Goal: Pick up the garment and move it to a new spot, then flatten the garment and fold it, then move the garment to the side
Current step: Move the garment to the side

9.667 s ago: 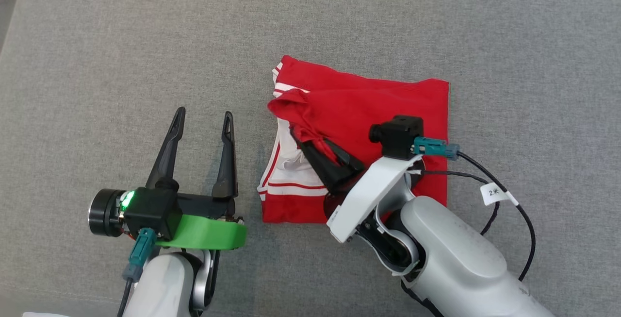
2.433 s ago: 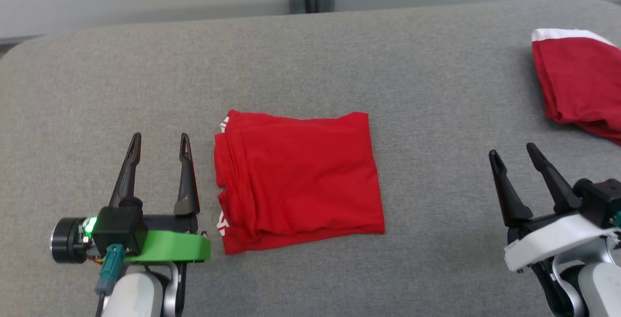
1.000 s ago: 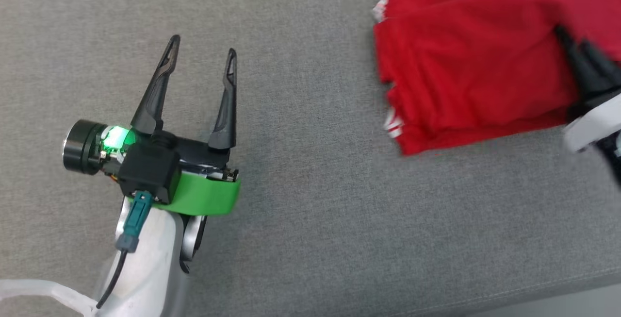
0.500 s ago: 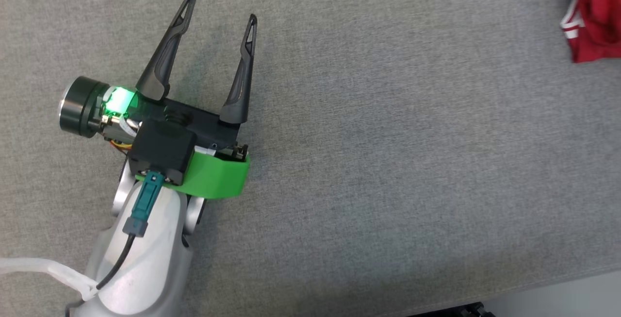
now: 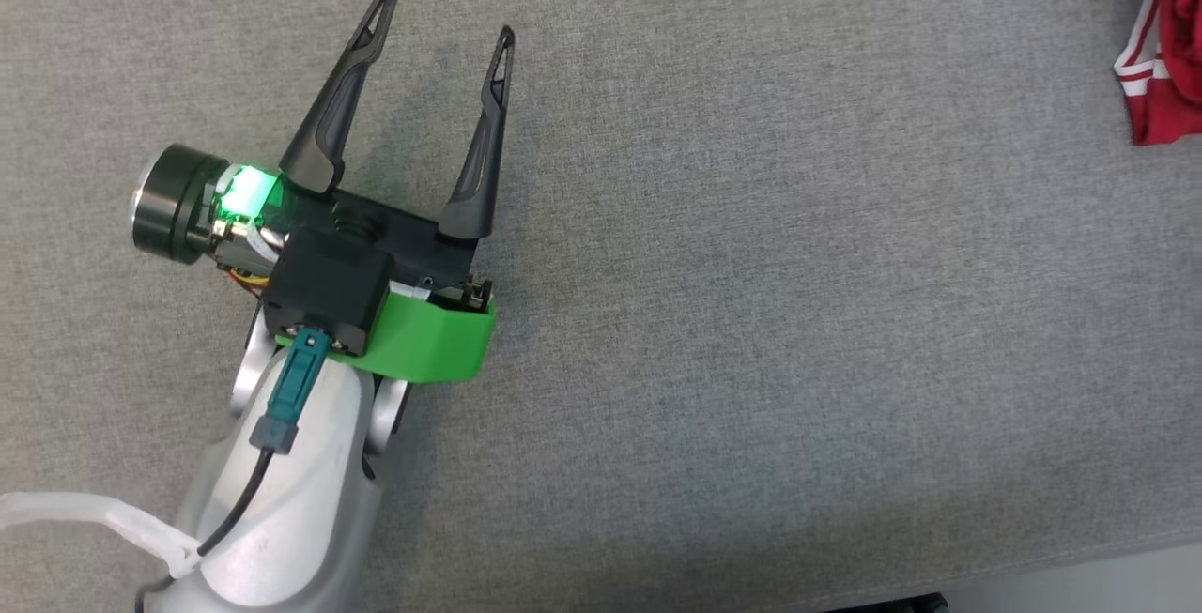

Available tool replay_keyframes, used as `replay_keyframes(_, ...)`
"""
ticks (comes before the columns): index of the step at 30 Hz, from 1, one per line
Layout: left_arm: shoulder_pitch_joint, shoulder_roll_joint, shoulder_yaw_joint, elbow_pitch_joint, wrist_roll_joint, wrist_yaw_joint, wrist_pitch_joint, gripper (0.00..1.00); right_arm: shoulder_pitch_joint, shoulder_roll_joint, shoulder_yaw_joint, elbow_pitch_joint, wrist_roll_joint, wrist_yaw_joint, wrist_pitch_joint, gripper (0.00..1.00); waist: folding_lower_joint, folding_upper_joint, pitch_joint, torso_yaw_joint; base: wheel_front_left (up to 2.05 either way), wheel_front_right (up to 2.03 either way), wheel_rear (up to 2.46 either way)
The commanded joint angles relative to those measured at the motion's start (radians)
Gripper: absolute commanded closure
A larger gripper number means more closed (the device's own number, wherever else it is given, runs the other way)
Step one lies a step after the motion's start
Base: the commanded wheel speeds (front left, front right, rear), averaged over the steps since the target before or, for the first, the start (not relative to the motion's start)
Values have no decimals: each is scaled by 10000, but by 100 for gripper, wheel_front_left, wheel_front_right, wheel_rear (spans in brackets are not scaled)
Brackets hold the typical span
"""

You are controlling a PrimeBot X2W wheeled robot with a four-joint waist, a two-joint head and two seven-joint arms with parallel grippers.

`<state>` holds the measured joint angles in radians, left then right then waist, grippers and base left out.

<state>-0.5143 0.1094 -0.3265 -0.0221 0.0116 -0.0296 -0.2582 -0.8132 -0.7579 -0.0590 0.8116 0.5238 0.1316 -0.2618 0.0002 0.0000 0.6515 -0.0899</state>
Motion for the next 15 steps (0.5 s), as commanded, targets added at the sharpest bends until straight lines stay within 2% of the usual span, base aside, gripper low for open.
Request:
replay_keyframes(1,251,64,43,86,-80,53,-61,0,552,389,-353,-418,-124,-20,-30,0,-2,0,-511,-188,0,0,0)
replay_keyframes(8,1033,143,277,443,-528,207,-65,0,3341,2672,-1800,-3458,-885,-19,-33,0,-2,0,-1719,-414,0,0,0)
replay_keyframes(11,1405,235,475,544,-716,308,-65,0,4300,3581,-1763,-4789,-1281,-20,-31,0,-2,0,-2121,-429,0,0,0)
replay_keyframes(15,1955,239,745,647,-1035,462,-66,0,5324,4600,-1157,-6190,-1782,-19,-29,0,-2,0,-2649,-341,0,0,0)
